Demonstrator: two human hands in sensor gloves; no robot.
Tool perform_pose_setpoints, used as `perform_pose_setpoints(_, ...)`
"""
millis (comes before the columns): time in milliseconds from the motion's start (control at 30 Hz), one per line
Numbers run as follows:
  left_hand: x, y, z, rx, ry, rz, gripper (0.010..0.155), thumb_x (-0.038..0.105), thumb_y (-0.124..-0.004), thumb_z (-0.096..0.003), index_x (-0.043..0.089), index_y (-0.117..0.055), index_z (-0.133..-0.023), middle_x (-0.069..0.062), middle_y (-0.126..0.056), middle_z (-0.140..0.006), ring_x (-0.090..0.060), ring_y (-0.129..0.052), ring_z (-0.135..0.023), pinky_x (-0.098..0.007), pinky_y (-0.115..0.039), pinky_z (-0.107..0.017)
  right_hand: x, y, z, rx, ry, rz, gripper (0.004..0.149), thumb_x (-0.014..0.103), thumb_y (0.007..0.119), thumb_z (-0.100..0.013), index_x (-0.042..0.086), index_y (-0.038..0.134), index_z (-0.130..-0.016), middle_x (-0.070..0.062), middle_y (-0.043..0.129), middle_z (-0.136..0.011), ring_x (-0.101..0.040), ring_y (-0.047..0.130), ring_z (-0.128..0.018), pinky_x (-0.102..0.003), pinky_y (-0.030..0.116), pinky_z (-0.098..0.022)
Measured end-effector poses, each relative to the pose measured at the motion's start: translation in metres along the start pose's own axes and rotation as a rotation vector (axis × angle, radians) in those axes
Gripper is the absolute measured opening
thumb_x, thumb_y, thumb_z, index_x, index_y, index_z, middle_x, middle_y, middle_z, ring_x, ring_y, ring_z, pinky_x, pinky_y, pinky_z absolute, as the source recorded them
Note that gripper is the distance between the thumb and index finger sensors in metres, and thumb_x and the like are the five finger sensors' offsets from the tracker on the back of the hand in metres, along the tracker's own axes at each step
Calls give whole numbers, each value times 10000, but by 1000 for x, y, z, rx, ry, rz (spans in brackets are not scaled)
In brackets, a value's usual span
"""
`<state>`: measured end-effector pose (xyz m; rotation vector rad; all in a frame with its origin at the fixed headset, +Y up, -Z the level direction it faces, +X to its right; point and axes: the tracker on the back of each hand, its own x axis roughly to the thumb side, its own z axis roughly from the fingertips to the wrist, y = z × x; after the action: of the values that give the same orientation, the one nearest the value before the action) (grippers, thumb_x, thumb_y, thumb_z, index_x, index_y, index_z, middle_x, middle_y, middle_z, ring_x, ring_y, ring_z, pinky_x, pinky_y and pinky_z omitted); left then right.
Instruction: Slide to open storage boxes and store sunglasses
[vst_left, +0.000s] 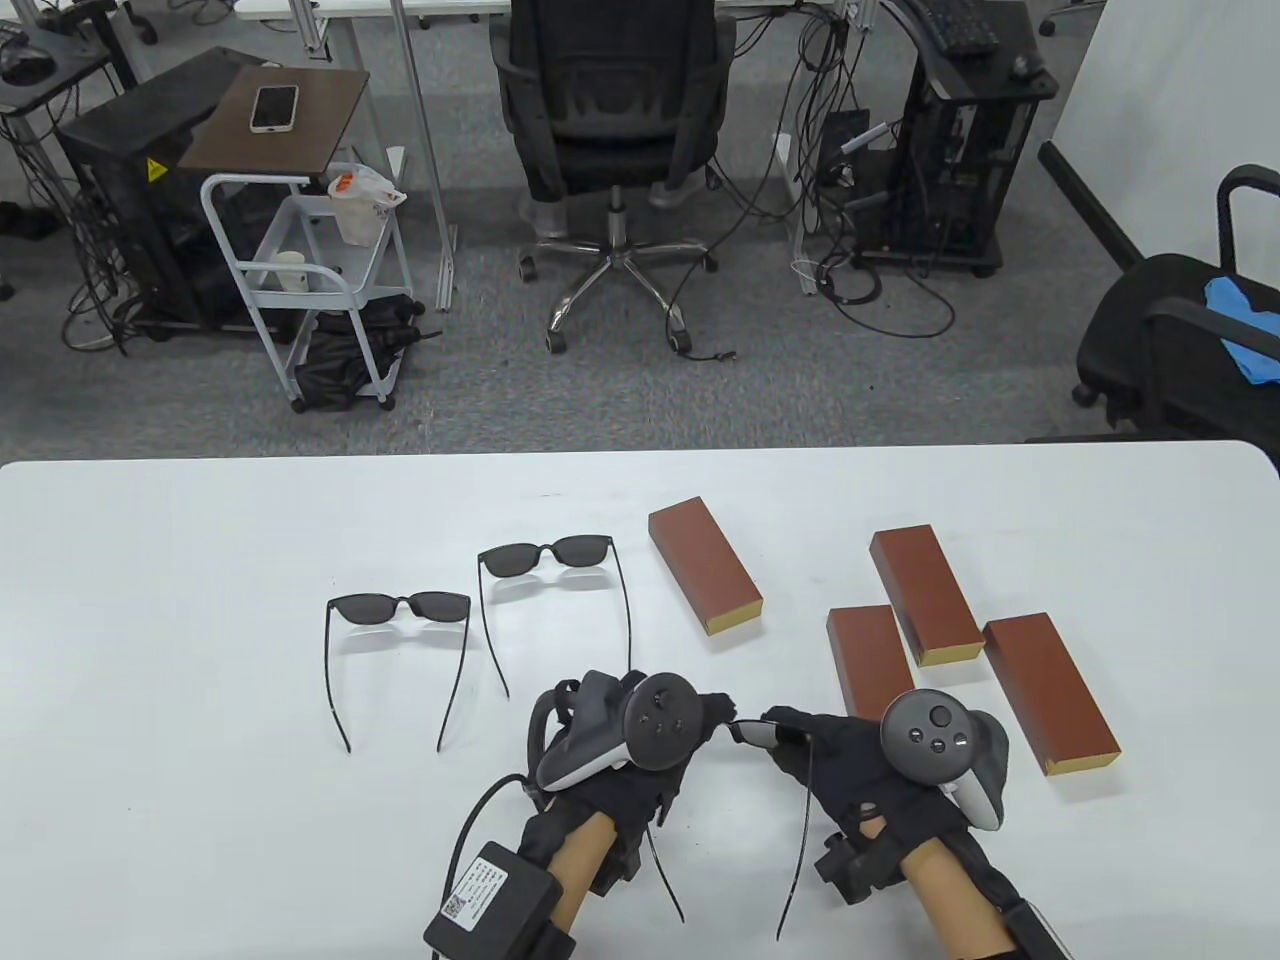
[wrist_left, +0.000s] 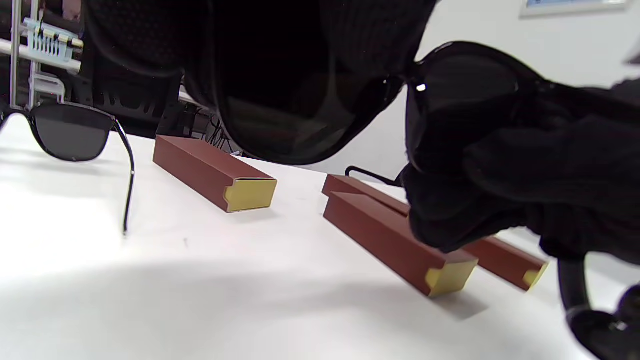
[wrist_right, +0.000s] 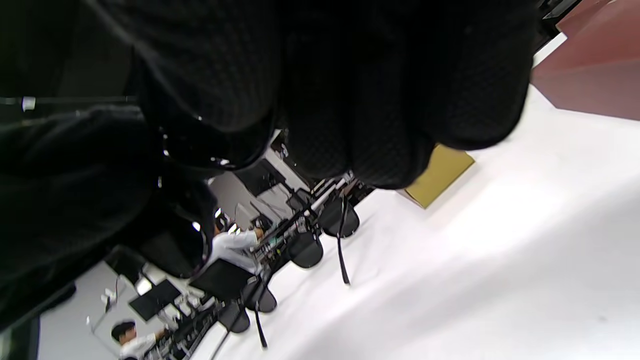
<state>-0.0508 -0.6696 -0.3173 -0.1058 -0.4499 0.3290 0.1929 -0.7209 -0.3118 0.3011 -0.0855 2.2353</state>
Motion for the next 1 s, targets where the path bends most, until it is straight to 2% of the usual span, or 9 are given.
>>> perform_pose_setpoints(67,-3,1,0,-3,4,60,479,348,-728,-462,439,-811,-926,16,-857,-862,-288,-852,-774,-560,-702,-593,0,-2,1,-34,1,-44,434,328,898,-312,237,854,-734,-50,1018,-688,-263,1052,-584,-412,911,-443)
perform_pose_setpoints(200,-9,2,1,9,25,166,478,353,-740,-465,417,-803,-934,19,-851,-877,-290,-848,-790,-556,-705,-594,-1,-5,1,-78,21,-103,422,321,909,-301,232,875,-711,-47,1052,-630,-242,1089,-520,-397,944,-393)
perform_pose_setpoints(267,-15,3,2,30,43,262,510,355,-751,-467,394,-752,-976,16,-852,-884,-291,-852,-793,-555,-709,-591,-2,-7,1,-98,35,-110,419,333,913,-298,232,880,-703,-41,1065,-605,-229,1104,-489,-386,957,-369)
perform_pose_setpoints(367,-23,4,5,40,40,402,559,436,-729,-472,352,-691,-1023,6,-848,-907,-300,-852,-805,-551,-716,-592,-3,-10,2,-124,55,-150,428,340,921,-288,221,884,-697,-43,1078,-575,-222,1116,-456,-380,967,-341)
perform_pose_setpoints(633,-41,-11,9,60,-4,1046,663,603,-642,-476,336,-608,-1081,-49,-771,-1009,-366,-762,-897,-585,-660,-632,-11,-9,5,-142,175,-371,427,351,931,-288,185,889,-680,-52,1097,-510,-217,1133,-384,-374,978,-285)
perform_pose_setpoints(767,-49,-18,9,75,-3,1242,676,651,-587,-481,331,-641,-1073,-60,-794,-1013,-386,-774,-902,-580,-680,-622,-12,-7,7,-146,224,-440,422,372,935,-289,190,896,-667,-38,1106,-486,-200,1140,-357,-358,983,-266)
perform_pose_setpoints(1000,-53,-30,10,100,-22,1444,665,657,-578,-494,344,-632,-1078,-74,-712,-1089,-371,-787,-911,-555,-706,-618,-12,-1,10,-150,310,-573,411,373,940,-289,177,905,-649,-41,1114,-454,-197,1148,-321,-356,989,-238)
